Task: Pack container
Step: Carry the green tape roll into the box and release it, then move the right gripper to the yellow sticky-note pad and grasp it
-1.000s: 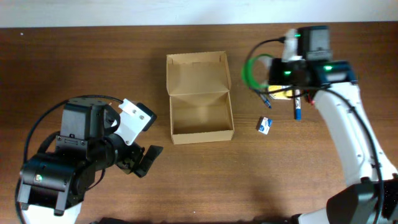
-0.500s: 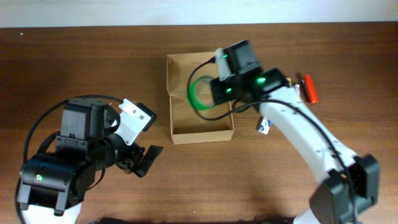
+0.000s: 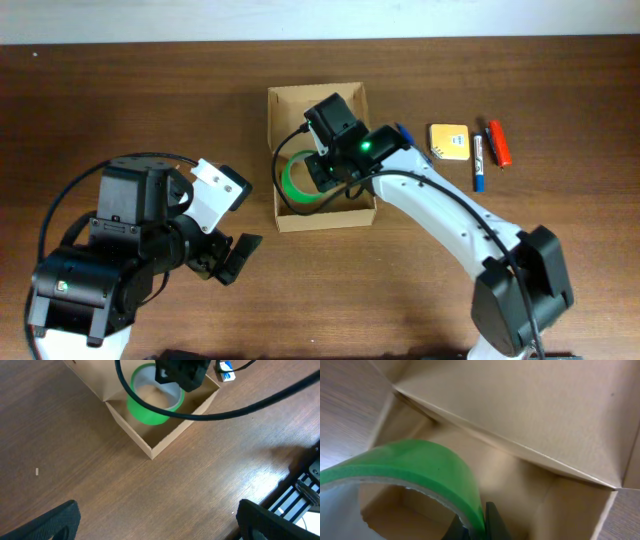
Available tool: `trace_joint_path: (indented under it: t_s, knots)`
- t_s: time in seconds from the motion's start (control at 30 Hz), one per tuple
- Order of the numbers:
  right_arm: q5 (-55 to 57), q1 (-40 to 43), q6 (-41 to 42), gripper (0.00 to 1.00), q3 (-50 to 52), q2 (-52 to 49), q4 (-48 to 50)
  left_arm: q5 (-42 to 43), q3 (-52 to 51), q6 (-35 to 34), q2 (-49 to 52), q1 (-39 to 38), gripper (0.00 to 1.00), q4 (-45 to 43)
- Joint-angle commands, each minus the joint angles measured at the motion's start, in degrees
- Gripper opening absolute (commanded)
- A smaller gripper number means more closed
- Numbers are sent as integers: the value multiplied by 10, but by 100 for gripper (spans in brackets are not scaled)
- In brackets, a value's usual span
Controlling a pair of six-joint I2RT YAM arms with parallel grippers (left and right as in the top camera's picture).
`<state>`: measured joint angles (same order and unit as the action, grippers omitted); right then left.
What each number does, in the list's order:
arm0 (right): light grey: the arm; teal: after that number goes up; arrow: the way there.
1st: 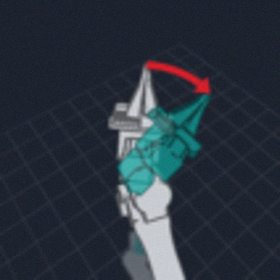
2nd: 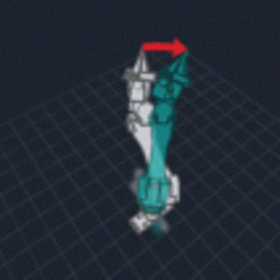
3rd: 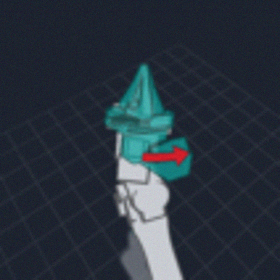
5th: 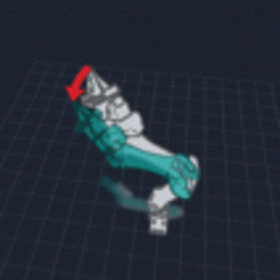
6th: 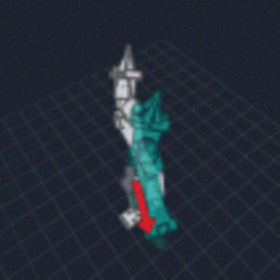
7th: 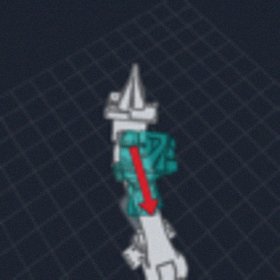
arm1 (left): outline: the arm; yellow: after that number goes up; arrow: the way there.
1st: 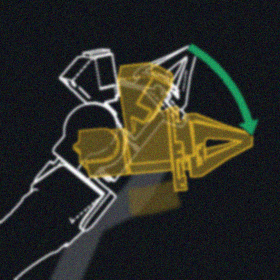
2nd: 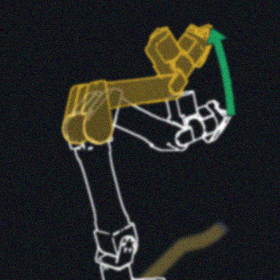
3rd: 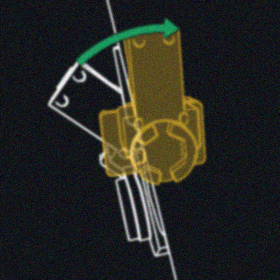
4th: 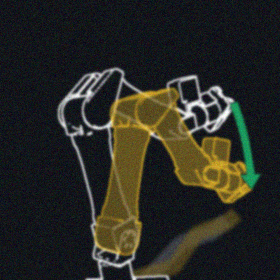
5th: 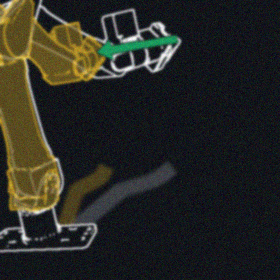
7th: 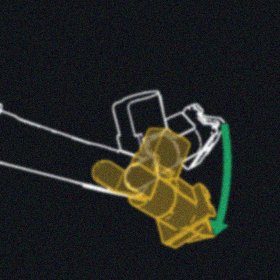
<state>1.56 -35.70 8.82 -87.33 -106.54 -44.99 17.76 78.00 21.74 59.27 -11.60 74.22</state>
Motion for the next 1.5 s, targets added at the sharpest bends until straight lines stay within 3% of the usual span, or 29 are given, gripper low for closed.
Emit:
trace_joint_path:
  t_s: [0.0,0.67,0.7,0.77,0.9,1.23,1.47]
  knots:
    - [15,-5,0,4,-13,-15,-2,0,8,11,0,3,100,0]
    - [15,-26,0,4,-13,-66,2,0,8,11,0,3,100,0]
    - [15,-26,0,6,-13,-66,3,0,8,11,0,2,100,0]
    - [15,-26,0,19,-13,-66,5,0,8,11,0,3,100,0]
    - [15,-26,0,28,-13,-66,4,0,8,11,0,3,100,0]
    - [15,-25,0,33,-18,-62,0,0,8,11,0,3,99,0]
    - [18,-9,-8,34,-78,-28,-56,0,8,11,0,3,100,0]
